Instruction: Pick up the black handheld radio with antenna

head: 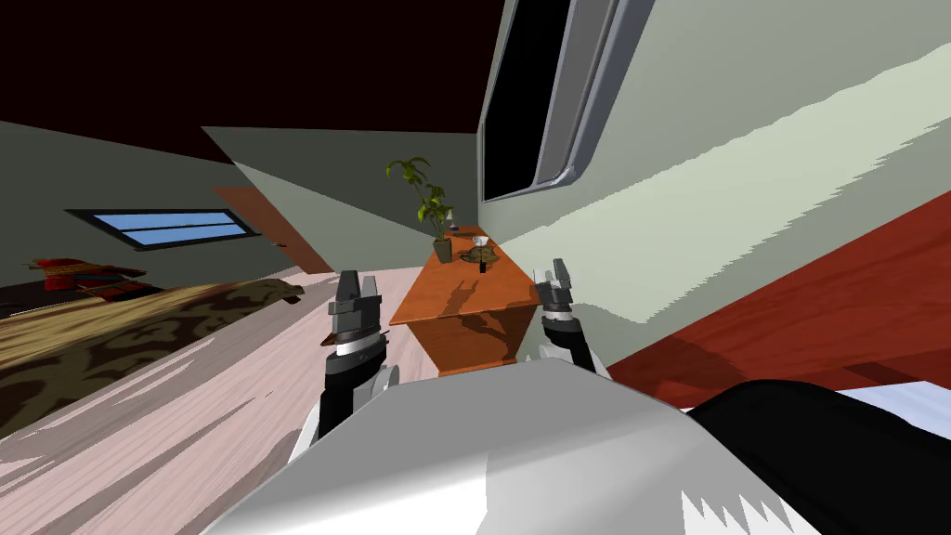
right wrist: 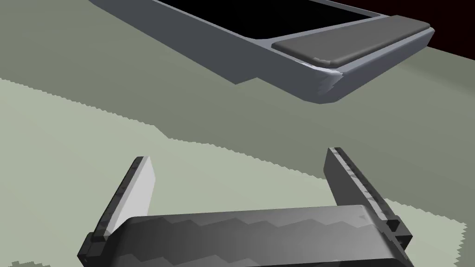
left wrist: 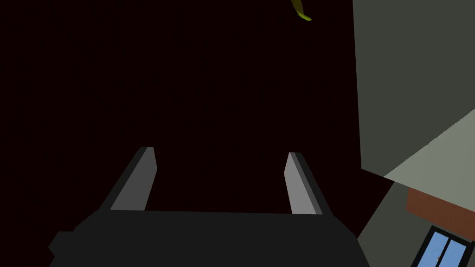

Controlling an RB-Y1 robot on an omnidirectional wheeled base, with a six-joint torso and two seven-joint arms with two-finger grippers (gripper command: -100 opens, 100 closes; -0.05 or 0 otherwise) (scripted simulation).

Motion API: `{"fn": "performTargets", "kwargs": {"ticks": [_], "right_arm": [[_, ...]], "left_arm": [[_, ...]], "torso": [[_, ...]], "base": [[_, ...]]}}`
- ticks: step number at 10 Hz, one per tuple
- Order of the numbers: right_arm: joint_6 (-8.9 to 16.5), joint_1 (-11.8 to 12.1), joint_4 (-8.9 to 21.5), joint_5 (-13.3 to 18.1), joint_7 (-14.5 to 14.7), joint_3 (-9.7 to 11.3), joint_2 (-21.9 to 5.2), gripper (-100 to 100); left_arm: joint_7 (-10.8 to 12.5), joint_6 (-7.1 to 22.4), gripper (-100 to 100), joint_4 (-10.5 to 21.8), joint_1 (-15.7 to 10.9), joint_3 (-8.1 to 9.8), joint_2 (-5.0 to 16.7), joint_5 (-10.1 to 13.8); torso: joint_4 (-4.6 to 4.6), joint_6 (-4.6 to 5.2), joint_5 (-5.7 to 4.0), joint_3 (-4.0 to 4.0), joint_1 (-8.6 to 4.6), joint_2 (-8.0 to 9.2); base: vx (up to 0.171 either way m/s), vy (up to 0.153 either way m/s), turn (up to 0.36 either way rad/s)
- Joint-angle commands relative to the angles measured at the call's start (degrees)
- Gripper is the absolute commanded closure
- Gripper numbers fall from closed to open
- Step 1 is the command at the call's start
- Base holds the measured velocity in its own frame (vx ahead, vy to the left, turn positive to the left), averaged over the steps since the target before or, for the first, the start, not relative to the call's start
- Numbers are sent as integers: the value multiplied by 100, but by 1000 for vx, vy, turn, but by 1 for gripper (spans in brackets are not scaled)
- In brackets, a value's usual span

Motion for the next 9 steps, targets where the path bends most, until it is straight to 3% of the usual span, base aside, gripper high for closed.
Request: {"fn": "performTargets", "kwargs": {"ticks": [1, 4, 6, 7, 9], "right_arm": [[-12, -68, 47, -20, -30, -14, -227, -100], [-41, -332, 258, -72, -139, -60, -687, -100], [-46, -599, 504, -98, -241, -98, -948, -100], [-46, -599, 504, -98, -241, -98, -948, -100], [-26, -925, 843, -100, -357, -131, -1181, -100]], "left_arm": [[0, 0, 0, 0, 0, 0, 0, 0], [0, 0, 0, 0, 0, -2, -2, 0], [0, 0, 0, 0, -1, -2, -2, 0], [0, 0, 0, 0, -1, -2, -2, 0], [0, 0, 0, 0, 0, -2, -2, 0]], "torso": [[0, 0, 0, 0, 0, 0], [3, -1, 16, 7, 72, 13], [2, -1, 22, 6, 99, 11], [3, -1, 24, 7, 104, 13], [3, -1, 24, 7, 108, 12]], "base": [[-11, 57, -5], [-31, 194, -23], [-39, 269, -35], [-61, 243, -18], [-41, 286, -40]]}}
